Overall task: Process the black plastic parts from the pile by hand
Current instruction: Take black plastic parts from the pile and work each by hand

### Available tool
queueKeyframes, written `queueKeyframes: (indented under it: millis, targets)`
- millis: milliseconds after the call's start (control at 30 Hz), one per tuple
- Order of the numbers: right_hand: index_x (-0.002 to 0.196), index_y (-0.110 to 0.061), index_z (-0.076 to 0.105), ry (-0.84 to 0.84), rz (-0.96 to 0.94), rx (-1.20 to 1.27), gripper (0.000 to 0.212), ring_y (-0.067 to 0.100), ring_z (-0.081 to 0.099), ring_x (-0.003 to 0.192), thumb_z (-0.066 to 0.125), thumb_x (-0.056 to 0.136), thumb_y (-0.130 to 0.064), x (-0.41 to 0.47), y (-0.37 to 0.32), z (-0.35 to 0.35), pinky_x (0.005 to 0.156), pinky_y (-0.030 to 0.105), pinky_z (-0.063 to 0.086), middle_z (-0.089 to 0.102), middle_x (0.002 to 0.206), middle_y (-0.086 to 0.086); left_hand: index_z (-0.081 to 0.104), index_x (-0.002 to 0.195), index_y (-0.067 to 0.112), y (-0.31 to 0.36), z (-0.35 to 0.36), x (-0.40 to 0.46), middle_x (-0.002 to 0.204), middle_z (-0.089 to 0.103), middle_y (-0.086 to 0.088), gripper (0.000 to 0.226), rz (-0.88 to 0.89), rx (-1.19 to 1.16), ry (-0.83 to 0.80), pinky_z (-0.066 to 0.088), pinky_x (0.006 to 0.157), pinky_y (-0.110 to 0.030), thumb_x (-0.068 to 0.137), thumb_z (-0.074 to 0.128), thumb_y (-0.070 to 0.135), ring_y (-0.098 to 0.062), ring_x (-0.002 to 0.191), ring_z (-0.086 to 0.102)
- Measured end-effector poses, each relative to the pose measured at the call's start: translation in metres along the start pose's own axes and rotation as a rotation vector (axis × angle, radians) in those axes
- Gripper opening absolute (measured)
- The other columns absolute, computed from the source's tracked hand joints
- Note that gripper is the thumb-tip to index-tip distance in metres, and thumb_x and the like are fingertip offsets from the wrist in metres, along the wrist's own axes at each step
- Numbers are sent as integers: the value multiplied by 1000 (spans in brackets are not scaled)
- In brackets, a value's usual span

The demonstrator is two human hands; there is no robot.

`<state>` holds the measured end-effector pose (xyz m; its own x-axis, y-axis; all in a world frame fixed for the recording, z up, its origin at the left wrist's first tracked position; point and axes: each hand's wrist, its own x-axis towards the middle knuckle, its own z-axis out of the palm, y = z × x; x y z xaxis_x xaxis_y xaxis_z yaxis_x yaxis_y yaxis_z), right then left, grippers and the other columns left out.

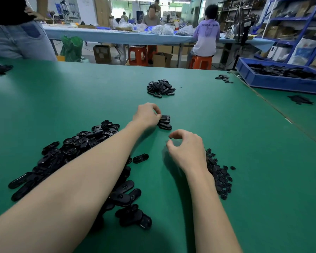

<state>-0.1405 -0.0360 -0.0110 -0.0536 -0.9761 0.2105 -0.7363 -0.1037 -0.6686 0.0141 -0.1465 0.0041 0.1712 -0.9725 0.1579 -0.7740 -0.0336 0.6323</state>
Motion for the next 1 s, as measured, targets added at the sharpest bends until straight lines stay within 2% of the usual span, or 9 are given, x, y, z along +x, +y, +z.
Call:
queueKeyframes:
  millis: [200,267,333,433,567,667,833,900,1000]
  targets:
    - [94,-33,74,-148,-128,38,12,14,64,102,66,86,-29,-2,-6,4,92,34,53,73,103,-12,71,96,28,-5,-18,-22,98,70,9,10,72,-3,81,50,83,-28,89,65,32,-13,96,64]
    - [91,-39,74,-253,-194,12,13,13,63,100,69,84,-30,-3,-9,6,95,33,51,71,102,-13,72,94,26,-11,-27,-39,91,71,11,9,114,-46,86,50,85,-25,89,66,31,-2,84,64]
    - [98,-43,76,-357,-268,-30,18,12,56,102,71,84,-32,-5,-12,10,94,31,49,66,97,-16,73,91,26,-16,-34,-59,83,68,15,7,144,-73,102,44,74,-11,89,68,29,13,68,56]
    - [108,-43,76,-414,-336,-96,23,12,49,104,73,88,-34,-6,-16,13,90,30,46,64,99,-12,71,87,29,-23,-40,-85,81,68,18,3,172,-98,93,37,62,0,88,68,29,10,65,57]
    - [103,-37,76,-360,-309,-119,17,16,53,107,77,86,-39,-5,-15,11,92,33,47,64,101,-11,70,89,28,-30,-40,-105,83,70,16,3,200,-111,39,51,74,-18,88,67,28,-10,74,65]
    - [101,-37,73,-279,-274,-157,17,16,54,109,75,85,-45,-4,-11,7,90,34,45,65,100,-13,70,94,28,-31,-38,-110,87,68,16,9,224,-60,-45,54,82,-30,91,63,23,-12,78,66]
    - [103,-36,72,-196,-216,-181,20,16,56,112,73,87,-48,-1,-2,-3,95,39,45,63,100,-15,67,100,41,-28,-37,-112,96,67,22,15,274,113,-226,51,85,-27,88,66,32,-5,88,61]
    - [104,-36,72,-210,-200,-188,19,16,57,113,72,88,-47,-2,-3,-6,96,39,45,58,95,-19,66,107,41,-27,-35,-114,97,64,22,22,282,193,-217,47,81,-25,86,69,35,-5,87,55]
    - [105,-36,72,-178,-128,-215,17,17,58,116,69,89,-43,-3,-3,-11,100,40,45,69,107,-18,67,108,38,-25,-30,-116,98,65,18,20,284,239,-151,42,77,-25,90,66,32,-7,91,51]
